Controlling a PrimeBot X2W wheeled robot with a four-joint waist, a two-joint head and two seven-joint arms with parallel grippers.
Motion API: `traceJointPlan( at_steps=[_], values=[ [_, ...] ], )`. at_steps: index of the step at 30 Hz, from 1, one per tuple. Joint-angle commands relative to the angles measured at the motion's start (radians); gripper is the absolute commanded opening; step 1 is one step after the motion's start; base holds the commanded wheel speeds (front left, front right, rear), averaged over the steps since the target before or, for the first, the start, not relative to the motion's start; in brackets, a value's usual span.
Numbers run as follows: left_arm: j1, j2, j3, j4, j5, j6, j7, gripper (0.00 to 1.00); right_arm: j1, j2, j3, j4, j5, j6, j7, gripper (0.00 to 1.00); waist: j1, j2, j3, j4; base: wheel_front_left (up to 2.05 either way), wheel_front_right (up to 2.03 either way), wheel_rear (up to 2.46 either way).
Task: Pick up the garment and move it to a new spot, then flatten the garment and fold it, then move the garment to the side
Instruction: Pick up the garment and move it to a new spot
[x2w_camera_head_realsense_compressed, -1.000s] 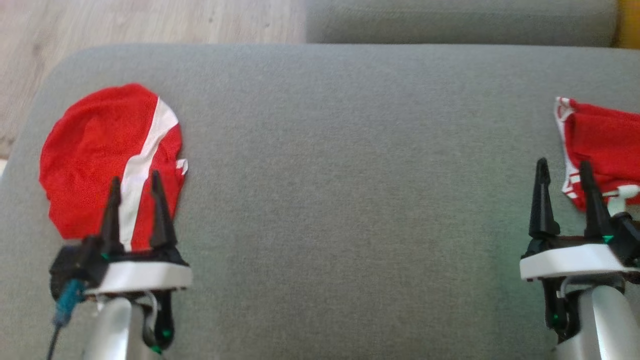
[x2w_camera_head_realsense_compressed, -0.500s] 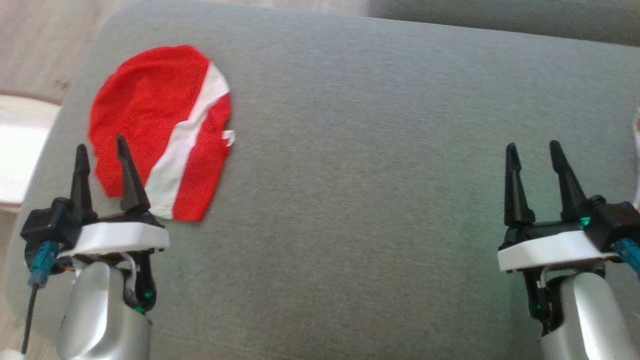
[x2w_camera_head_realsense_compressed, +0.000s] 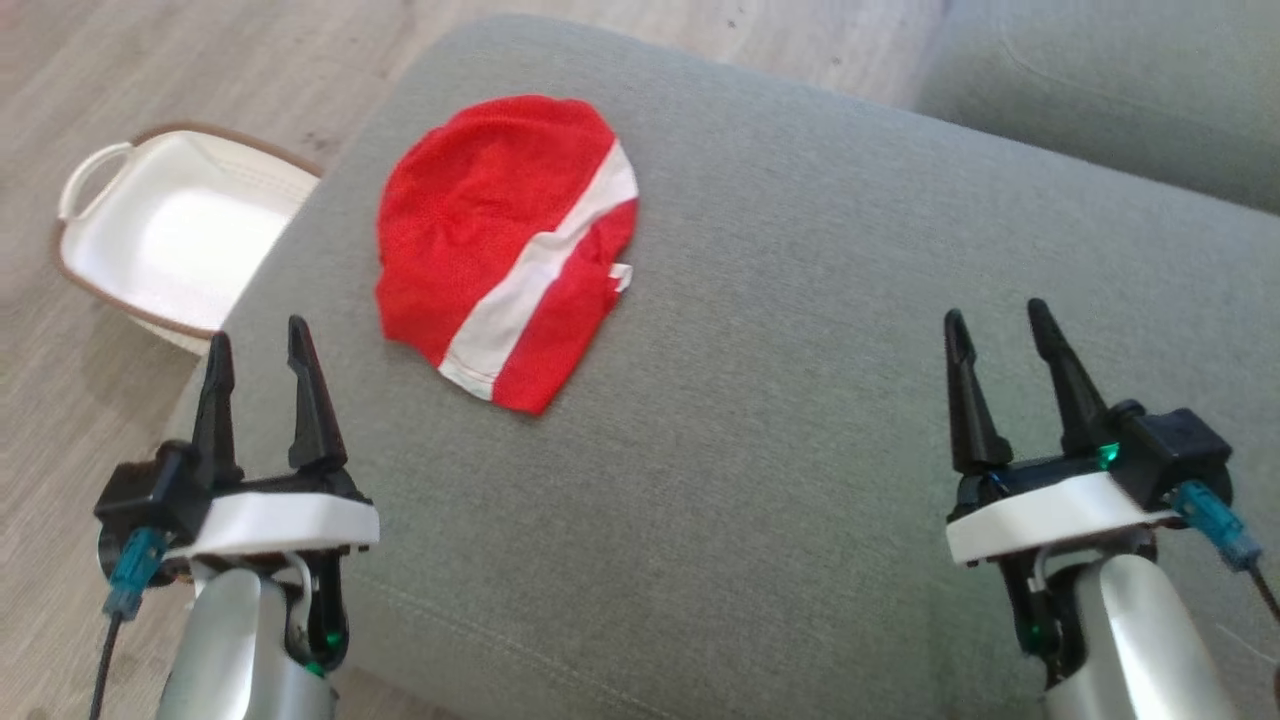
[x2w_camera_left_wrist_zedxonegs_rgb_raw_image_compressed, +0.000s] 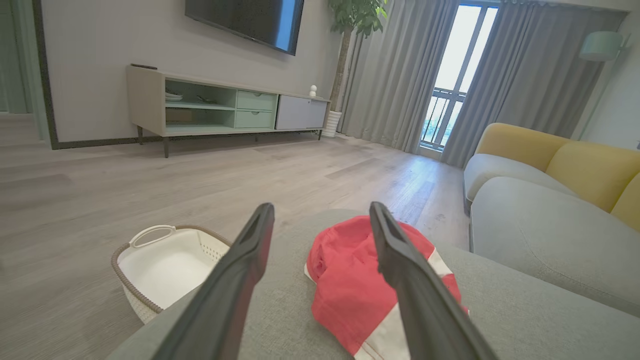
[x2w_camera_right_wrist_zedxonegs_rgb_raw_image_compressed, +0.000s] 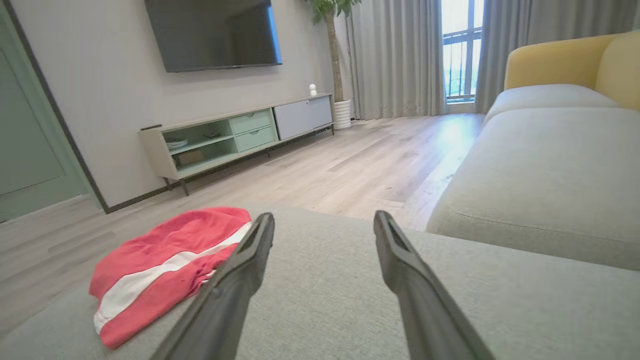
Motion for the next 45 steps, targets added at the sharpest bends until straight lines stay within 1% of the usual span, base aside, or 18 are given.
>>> traceJointPlan(
  at_steps=[1, 7, 11, 15, 18, 22, 23, 27, 28, 32, 35, 37, 38, 40, 43, 45],
  values=[
    [-0.017, 0.011, 0.024, -0.039, 0.011, -0.003, -0.005, 1.0, -0.006, -0.004, 0.036, -0.025, 0.008, 0.007, 0.0, 1.0, 0.0001, 0.0, -0.02, 0.024, 0.0, 0.0, 0.0],
    [-0.01, 0.009, 0.032, -0.053, 0.011, -0.001, -0.005, 1.0, -0.008, -0.004, 0.043, -0.025, 0.01, 0.007, -0.001, 1.0, 0.0001, 0.0, -0.013, 0.024, 0.0, 0.0, 0.0],
    [-0.021, 0.012, 0.04, -0.05, 0.013, -0.003, -0.005, 1.0, -0.011, -0.004, 0.04, -0.036, 0.001, 0.007, 0.007, 1.0, 0.0001, 0.0, 0.012, 0.004, 0.0, 0.0, 0.0],
    [-0.072, 0.04, 0.018, -0.002, 0.018, -0.016, 0.009, 1.0, -0.024, -0.004, 0.021, -0.063, -0.025, 0.007, 0.027, 1.0, 0.0001, 0.0, 0.054, -0.021, 0.0, 0.0, 0.0],
    [-0.146, 0.08, -0.014, 0.065, 0.025, -0.026, 0.063, 1.0, -0.036, -0.004, 0.0, -0.097, -0.051, 0.007, 0.048, 1.0, 0.0001, 0.0, 0.095, -0.038, 0.0, 0.0, 0.0],
    [-0.268, 0.134, -0.079, 0.211, 0.021, -0.036, 0.214, 1.0, -0.051, -0.004, -0.031, -0.16, -0.09, 0.007, 0.085, 1.0, 0.0001, 0.0, 0.153, -0.059, 0.0, 0.0, 0.0],
    [-0.268, 0.134, -0.079, 0.211, 0.021, -0.036, 0.214, 1.0, -0.051, -0.004, -0.031, -0.16, -0.09, 0.007, 0.085, 1.0, 0.0001, 0.0, 0.153, -0.059, 0.0, 0.0, 0.0],
    [-0.384, 0.167, -0.135, 0.36, -0.019, -0.04, 0.364, 1.0, -0.064, -0.004, -0.051, -0.231, -0.127, 0.007, 0.123, 1.0, 0.0001, 0.0, 0.208, -0.085, 0.0, 0.0, 0.0],
    [-0.409, 0.176, -0.154, 0.387, -0.032, -0.04, 0.388, 1.0, -0.068, -0.004, -0.051, -0.248, -0.135, 0.007, 0.131, 1.0, 0.0001, 0.0, 0.219, -0.091, 0.0, 0.0, 0.0],
    [-0.485, 0.209, -0.189, 0.482, -0.089, -0.041, 0.413, 1.0, -0.081, -0.004, -0.043, -0.298, -0.15, 0.007, 0.155, 1.0, 0.0001, 0.0, 0.256, -0.123, 0.0, 0.0, 0.0],
    [-0.518, 0.216, -0.214, 0.547, -0.141, -0.041, 0.434, 1.0, -0.084, -0.004, -0.044, -0.316, -0.151, 0.007, 0.161, 1.0, 0.0001, 0.0, 0.266, -0.139, 0.0, 0.0, 0.0],
    [-0.536, 0.22, -0.25, 0.597, -0.19, -0.041, 0.474, 1.0, -0.081, -0.004, -0.047, -0.323, -0.15, 0.007, 0.163, 1.0, 0.0001, 0.0, 0.268, -0.148, 0.0, 0.0, 0.0],
    [-0.538, 0.223, -0.266, 0.607, -0.205, -0.041, 0.487, 0.83, -0.08, -0.004, -0.046, -0.323, -0.151, 0.007, 0.163, 1.0, 0.0001, 0.0, 0.267, -0.152, 0.0, 0.0, 0.0],
    [-0.537, 0.233, -0.287, 0.613, -0.243, -0.041, 0.492, 0.0, -0.083, -0.004, -0.043, -0.322, -0.149, 0.007, 0.16, 1.0, 0.0001, 0.0, 0.262, -0.163, 0.0, 0.0, 0.0],
    [-0.532, 0.259, -0.31, 0.607, -0.288, -0.041, 0.462, 0.0, -0.087, -0.004, -0.04, -0.313, -0.135, 0.007, 0.147, 1.0, 0.0001, 0.0, 0.25, -0.18, 0.0, 0.0, 0.0],
    [-0.535, 0.281, -0.319, 0.6, -0.3, -0.041, 0.404, 0.0, -0.087, -0.004, -0.035, -0.3, -0.127, 0.007, 0.138, 1.0, 0.0001, 0.0, 0.239, -0.19, 0.0, 0.0, 0.0]
  ],
)
